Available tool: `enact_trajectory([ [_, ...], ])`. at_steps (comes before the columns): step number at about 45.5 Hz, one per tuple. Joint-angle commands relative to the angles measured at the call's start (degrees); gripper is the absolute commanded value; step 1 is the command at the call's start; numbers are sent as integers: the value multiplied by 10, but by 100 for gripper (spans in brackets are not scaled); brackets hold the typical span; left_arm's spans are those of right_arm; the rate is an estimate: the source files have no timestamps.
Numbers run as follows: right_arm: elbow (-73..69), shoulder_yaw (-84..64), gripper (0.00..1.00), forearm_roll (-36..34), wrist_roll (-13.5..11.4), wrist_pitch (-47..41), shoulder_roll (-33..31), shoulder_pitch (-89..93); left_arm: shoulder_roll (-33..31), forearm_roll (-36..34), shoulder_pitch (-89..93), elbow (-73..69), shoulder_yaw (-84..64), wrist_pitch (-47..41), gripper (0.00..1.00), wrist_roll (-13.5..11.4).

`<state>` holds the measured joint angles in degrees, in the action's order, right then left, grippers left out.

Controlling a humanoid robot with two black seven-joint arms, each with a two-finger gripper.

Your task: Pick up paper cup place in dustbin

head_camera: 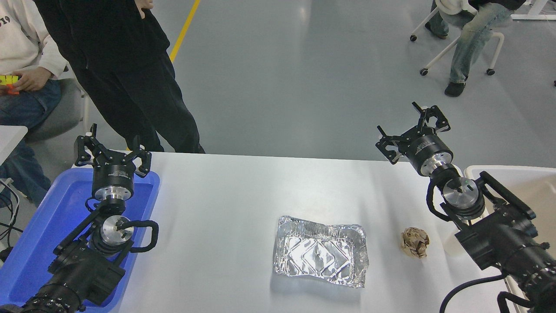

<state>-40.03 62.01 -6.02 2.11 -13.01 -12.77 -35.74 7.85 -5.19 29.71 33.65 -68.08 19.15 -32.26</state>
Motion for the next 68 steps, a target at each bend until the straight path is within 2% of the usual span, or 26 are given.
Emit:
enact_trajectory([
  [1, 0, 0, 100, 0, 0, 0, -1, 0, 0, 0, 0, 0, 0, 0, 99, -1],
  [25, -15, -10, 100, 6, -4, 0, -5, -5, 1, 0, 0, -1, 1, 0, 99, 0],
  [37, -84, -91, 100, 19, -6, 4, -78, -10, 1, 0, 0, -1, 1, 0, 99, 0],
  [50, -176, -168, 100, 123, -10, 10, -161, -49, 1, 0, 0, -1, 1, 0, 99, 0],
  [56, -196, -296, 100, 150, -10, 10, -209, -108, 1, 0, 0, -1, 1, 0, 99, 0],
  [63, -226, -527, 100, 149, -9, 14, -273, -241, 1, 0, 0, -1, 1, 0, 99, 0],
  [68, -230, -694, 100, 148, -8, 18, -288, -353, 2, 0, 0, 0, 1, 0, 99, 0],
])
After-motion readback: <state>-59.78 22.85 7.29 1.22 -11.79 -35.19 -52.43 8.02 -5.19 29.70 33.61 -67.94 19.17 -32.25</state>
